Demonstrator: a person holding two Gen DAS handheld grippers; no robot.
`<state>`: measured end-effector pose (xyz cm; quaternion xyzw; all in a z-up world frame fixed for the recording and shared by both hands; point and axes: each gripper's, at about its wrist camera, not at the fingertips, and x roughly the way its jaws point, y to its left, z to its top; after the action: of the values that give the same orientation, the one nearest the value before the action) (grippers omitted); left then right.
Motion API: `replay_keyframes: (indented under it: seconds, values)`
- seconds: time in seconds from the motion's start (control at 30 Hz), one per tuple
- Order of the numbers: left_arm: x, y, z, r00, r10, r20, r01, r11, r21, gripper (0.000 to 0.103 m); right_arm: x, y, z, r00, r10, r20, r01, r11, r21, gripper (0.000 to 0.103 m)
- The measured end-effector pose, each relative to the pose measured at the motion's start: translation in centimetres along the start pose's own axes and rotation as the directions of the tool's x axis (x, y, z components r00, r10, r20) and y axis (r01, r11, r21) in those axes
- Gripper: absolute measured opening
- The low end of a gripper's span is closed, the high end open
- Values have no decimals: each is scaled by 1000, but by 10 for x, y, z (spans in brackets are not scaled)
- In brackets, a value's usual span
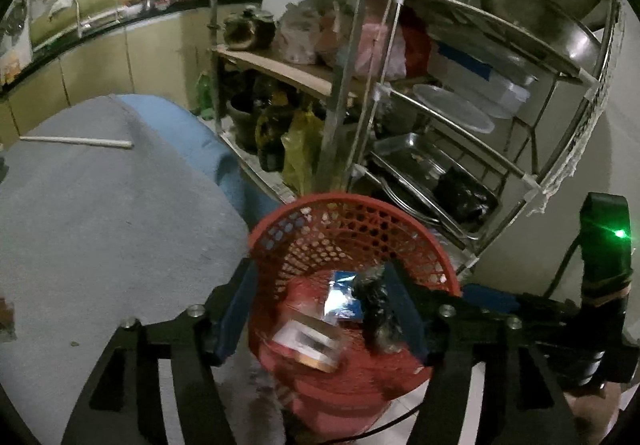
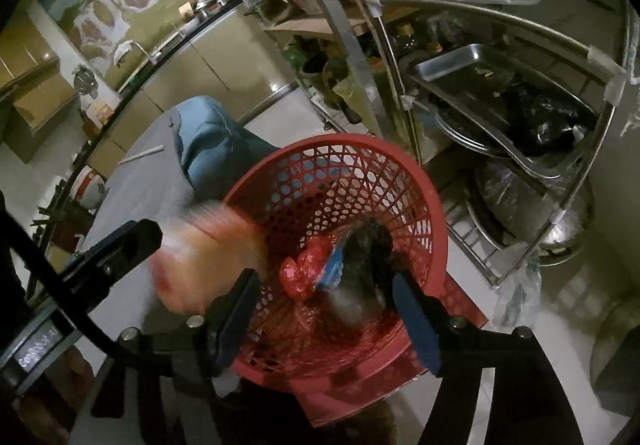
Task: Collect trash
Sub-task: 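Open both tools to drop the black bag and the medicine box into the basket, then move both tools back over the table toward the remaining trash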
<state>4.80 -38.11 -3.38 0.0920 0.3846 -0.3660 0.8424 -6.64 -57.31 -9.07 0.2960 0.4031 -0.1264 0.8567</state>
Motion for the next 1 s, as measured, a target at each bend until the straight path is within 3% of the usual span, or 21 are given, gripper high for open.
replay_keyframes:
  seconds: [0.43,0.77,1.0]
  values:
    - [-39,38,-9,998,44,42,-41,996,-81,70,-20,17,-8,999,17,44,-18,1000,10,73]
    - [-84,73,-34,991,118,71,-109,987,-121,75,-26,59,-23,997,57,45,-55,997,-45,74]
    - [-119,116,-63,978,198,67,-182,964,-193,80,-24,104,-38,995,97,20,-93,988,-124,75]
